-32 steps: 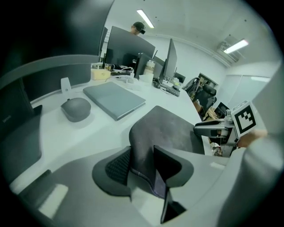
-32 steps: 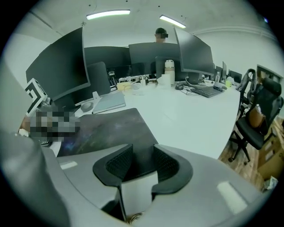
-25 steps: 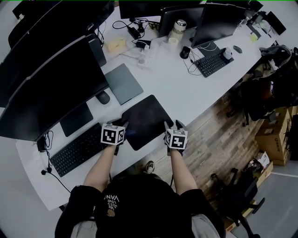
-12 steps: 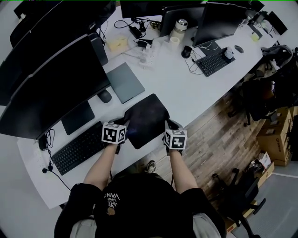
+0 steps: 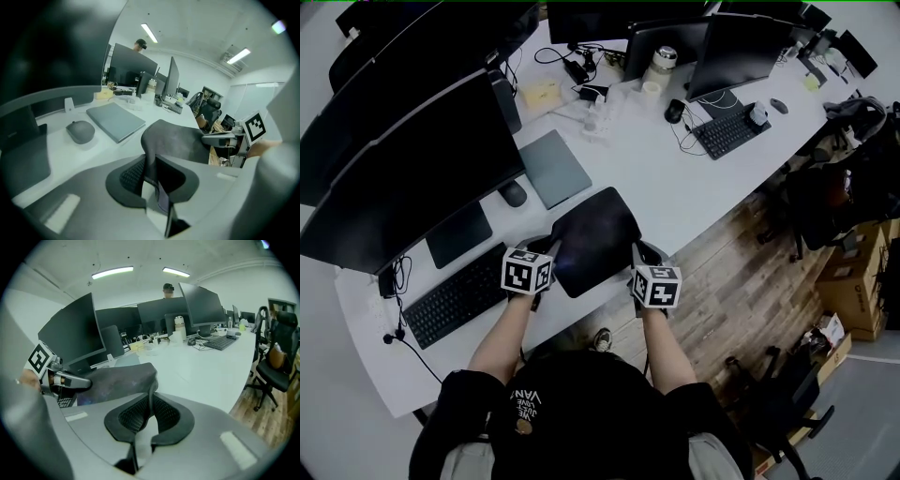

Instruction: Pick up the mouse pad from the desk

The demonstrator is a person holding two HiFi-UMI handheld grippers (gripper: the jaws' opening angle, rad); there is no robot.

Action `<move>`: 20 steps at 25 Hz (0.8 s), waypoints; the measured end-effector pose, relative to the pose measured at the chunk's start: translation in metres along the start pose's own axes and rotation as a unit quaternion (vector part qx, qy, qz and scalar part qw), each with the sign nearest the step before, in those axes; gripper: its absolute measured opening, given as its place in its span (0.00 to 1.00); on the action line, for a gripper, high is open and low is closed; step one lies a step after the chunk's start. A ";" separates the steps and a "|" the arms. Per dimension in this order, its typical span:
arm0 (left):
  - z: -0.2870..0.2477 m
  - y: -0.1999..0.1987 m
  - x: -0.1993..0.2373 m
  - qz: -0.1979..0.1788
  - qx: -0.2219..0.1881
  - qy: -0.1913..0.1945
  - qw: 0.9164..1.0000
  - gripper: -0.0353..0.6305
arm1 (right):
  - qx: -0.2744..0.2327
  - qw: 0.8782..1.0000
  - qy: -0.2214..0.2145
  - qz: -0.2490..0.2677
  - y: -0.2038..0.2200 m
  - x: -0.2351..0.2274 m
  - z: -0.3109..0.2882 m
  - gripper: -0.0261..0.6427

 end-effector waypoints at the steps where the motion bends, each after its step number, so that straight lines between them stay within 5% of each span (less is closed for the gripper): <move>1: 0.003 -0.001 -0.001 -0.002 -0.006 -0.001 1.000 0.14 | -0.006 1.000 -0.002 0.000 -0.001 0.000 0.004 0.09; 20: 0.090 -0.025 -0.052 -0.039 -0.139 -0.011 0.990 0.14 | -0.135 0.990 -0.046 0.017 -0.036 0.008 0.098 0.09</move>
Point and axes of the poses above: the fingertips, and each gripper's own axes: z backward along the fingers, x to its left, y out of its underside, the point moved 10 cm from there along z, backward along the fingers, and after that the axes turned 3 degrees about z, right-handed, at the moved point
